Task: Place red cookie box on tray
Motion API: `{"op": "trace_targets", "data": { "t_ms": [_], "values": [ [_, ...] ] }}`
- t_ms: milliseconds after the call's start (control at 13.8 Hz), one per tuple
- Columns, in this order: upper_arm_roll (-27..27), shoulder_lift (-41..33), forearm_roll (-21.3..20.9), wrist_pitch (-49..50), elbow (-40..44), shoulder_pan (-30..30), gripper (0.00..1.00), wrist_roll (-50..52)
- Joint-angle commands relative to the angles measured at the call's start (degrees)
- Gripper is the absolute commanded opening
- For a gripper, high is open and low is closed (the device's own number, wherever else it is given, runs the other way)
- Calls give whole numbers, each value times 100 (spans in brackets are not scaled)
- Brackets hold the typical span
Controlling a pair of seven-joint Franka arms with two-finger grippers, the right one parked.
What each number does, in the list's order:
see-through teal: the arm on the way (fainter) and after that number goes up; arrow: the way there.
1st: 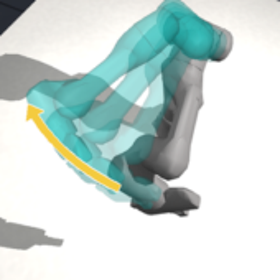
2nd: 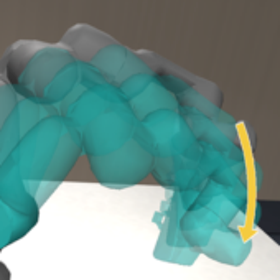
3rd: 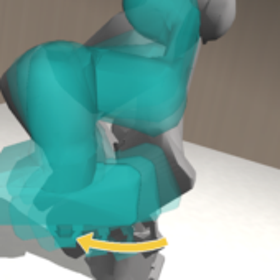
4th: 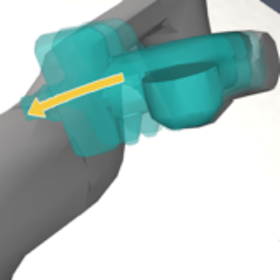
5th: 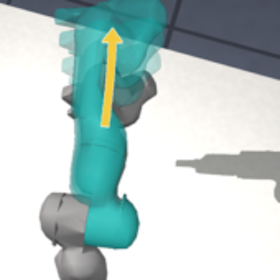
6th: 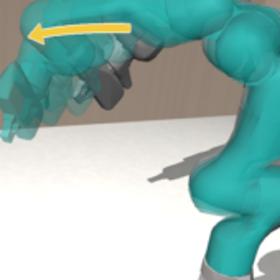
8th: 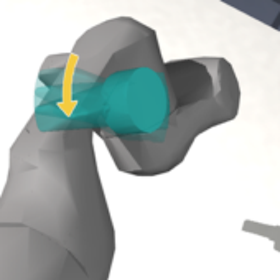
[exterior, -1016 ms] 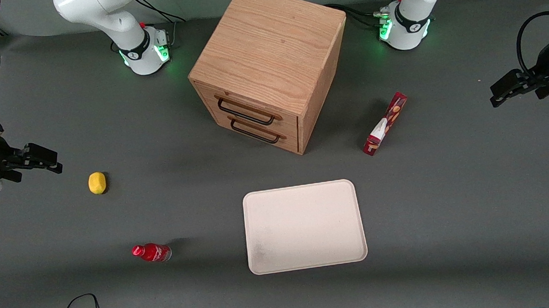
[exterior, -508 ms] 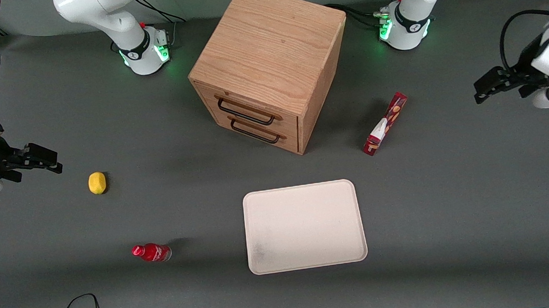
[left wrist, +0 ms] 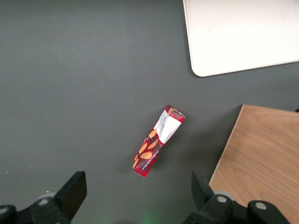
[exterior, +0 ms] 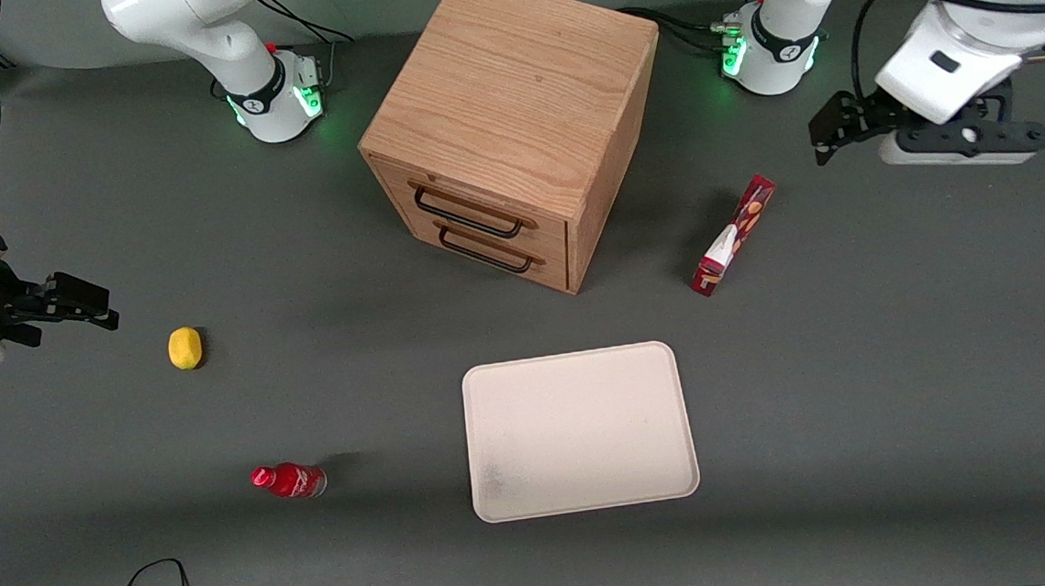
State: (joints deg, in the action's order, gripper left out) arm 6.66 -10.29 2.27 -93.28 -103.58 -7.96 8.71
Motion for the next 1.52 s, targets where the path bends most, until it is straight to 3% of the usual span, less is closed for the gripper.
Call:
{"op": "trace_targets", "data": {
  "t_ms": [0,218,798,1451],
  "values": [
    [81,-622,64,-190,-627,-30,100,-19],
    [195,-992,2,-147,-961,-39,100,-114],
    [239,-1063,-7,-76,-1041,-30,100,-2503],
    [239,-949,63,-356,-1479,-47,100,-2673]
  ]
}}
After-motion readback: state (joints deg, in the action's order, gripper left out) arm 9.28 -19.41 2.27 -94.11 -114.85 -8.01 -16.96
